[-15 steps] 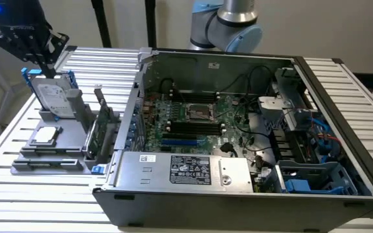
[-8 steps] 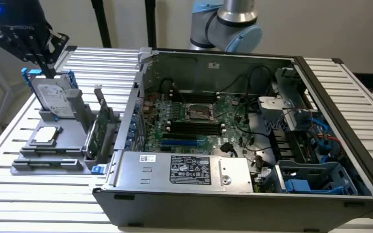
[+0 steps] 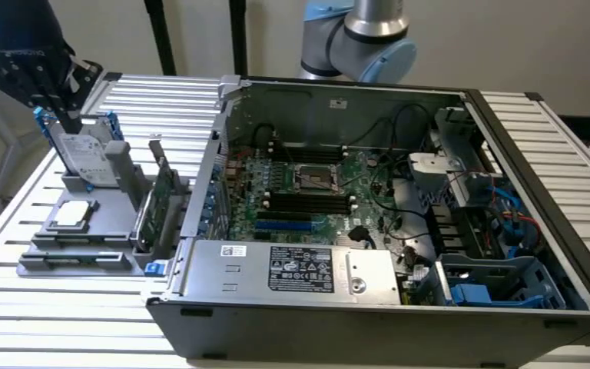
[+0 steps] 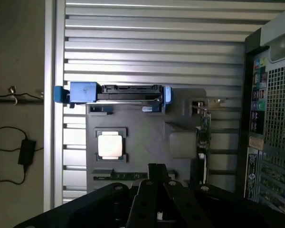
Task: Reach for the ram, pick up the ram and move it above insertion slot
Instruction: 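Reach for the ram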
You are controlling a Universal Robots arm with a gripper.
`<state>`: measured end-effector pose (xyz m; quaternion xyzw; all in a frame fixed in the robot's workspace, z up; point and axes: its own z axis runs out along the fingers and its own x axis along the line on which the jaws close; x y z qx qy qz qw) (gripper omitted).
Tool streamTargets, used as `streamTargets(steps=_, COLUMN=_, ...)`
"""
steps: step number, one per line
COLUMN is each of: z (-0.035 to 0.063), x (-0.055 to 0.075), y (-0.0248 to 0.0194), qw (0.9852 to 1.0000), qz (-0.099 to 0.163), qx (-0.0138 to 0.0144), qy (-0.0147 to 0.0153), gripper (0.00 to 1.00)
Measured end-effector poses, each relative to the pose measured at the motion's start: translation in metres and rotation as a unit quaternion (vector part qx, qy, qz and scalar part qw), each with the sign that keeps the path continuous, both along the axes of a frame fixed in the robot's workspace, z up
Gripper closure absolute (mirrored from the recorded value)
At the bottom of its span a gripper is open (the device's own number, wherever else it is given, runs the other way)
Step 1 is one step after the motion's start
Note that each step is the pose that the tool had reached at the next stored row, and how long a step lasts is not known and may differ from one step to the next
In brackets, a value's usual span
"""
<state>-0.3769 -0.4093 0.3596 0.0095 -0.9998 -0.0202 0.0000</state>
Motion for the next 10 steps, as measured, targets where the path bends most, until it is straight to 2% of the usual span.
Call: streamTargets(steps=10, z=-0.0001, x=-0.001, y=-0.0456, qw=1.0000, qz=0.000, qx=0.0000, qy=0.0000, gripper=0.89)
